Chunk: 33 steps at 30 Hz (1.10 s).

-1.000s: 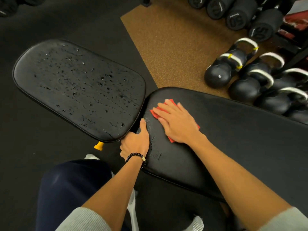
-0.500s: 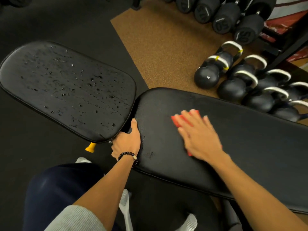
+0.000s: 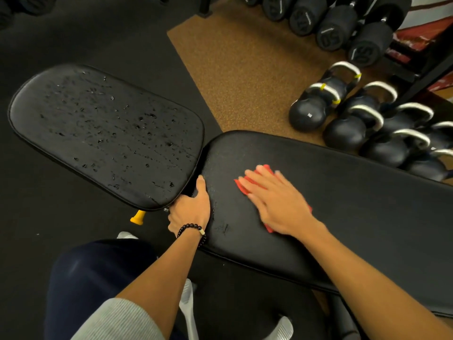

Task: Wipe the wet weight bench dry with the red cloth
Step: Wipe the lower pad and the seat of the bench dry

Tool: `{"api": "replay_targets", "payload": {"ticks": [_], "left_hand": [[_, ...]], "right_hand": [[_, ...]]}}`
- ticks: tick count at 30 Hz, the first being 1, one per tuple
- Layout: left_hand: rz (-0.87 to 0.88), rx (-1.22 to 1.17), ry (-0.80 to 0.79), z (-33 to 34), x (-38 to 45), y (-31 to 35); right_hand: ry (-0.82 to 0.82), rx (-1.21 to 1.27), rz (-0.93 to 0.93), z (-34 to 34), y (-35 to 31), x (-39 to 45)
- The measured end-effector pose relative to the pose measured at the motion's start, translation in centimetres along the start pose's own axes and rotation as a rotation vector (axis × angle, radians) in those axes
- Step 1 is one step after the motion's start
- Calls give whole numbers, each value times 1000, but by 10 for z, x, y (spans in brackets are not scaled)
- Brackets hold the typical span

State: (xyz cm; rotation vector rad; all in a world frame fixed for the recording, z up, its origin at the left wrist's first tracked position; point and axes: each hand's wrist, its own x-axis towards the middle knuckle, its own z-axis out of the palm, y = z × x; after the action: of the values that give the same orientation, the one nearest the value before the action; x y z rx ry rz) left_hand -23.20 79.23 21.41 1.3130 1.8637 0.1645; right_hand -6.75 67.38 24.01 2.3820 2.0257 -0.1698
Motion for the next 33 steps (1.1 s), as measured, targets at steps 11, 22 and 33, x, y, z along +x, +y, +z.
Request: {"api": "replay_targets", "payload": {"ticks": [11,22,33], "left_hand": [[10,10,-15,-3,-3,2],[-18,-54,-6,4,3,-2],[-53,-274,-165,-1,13,-14]], "right_hand": [[99,-66,361,7,-2,98],[-29,17,117,8,-13,148],[-115,86,-333,9,-68,43]]}}
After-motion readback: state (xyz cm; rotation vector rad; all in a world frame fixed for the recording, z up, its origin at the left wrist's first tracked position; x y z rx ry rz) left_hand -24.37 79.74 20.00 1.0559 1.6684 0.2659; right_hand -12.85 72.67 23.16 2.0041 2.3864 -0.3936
